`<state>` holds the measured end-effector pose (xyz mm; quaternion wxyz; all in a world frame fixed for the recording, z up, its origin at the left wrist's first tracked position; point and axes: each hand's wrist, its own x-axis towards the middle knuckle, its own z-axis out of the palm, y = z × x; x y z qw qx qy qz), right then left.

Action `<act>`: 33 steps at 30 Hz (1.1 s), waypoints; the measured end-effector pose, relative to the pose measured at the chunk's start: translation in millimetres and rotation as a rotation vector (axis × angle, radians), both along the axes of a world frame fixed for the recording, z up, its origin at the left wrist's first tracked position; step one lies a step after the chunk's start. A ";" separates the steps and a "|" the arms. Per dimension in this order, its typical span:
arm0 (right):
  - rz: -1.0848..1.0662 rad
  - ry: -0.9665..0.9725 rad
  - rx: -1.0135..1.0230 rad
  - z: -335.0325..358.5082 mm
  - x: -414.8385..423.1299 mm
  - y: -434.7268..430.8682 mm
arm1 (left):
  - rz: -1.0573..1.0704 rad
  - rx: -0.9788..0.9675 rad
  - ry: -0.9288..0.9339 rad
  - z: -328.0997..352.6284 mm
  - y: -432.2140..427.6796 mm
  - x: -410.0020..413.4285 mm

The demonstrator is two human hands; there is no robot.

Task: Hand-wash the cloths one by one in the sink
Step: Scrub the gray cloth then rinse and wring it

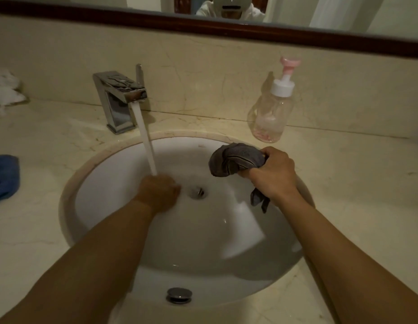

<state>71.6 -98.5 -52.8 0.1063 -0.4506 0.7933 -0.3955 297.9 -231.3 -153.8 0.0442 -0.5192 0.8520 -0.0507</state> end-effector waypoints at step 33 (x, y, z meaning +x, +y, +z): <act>-0.005 -0.003 0.001 0.1 -0.2 -0.2 | -0.388 0.105 0.242 9.8 63.7 -85.6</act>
